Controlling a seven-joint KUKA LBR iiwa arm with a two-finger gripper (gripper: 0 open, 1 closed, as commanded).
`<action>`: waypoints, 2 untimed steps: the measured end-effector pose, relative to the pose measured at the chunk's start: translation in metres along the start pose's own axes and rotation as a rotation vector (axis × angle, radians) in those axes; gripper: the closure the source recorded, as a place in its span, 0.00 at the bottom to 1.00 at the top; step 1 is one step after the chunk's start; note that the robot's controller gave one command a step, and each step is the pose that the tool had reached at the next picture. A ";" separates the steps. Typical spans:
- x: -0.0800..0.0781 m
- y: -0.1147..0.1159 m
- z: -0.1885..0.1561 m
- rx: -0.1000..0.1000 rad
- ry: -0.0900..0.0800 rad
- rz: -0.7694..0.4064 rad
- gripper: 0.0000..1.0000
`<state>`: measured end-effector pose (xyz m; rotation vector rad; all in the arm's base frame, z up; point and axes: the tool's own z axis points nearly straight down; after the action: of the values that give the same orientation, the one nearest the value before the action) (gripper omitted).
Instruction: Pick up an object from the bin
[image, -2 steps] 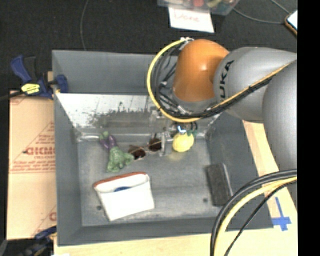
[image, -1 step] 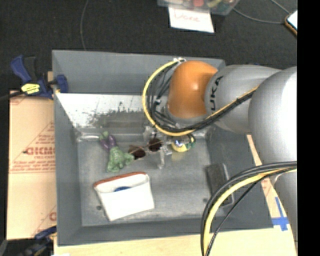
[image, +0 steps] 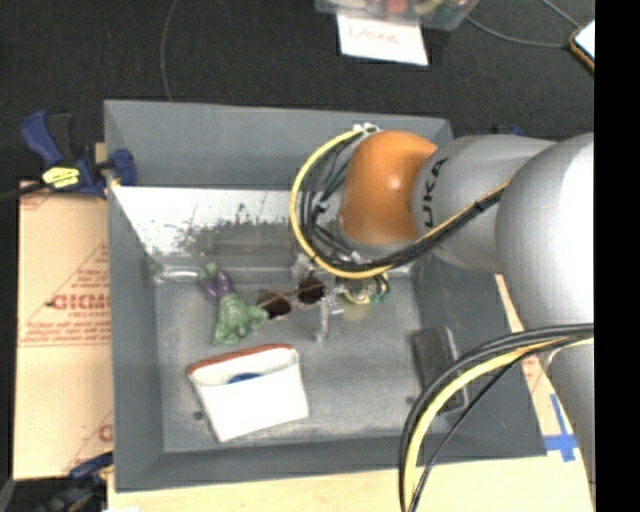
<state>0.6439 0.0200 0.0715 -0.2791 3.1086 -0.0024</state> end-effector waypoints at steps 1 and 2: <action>-0.010 0.004 -0.009 -0.002 0.005 -0.089 1.00; -0.010 0.004 -0.009 -0.003 0.005 -0.089 1.00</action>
Offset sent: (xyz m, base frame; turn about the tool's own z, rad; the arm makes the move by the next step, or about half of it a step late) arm 0.0000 0.0000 0.0000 0.0000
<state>0.6531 0.0261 0.0803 -0.4174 3.0984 -0.0005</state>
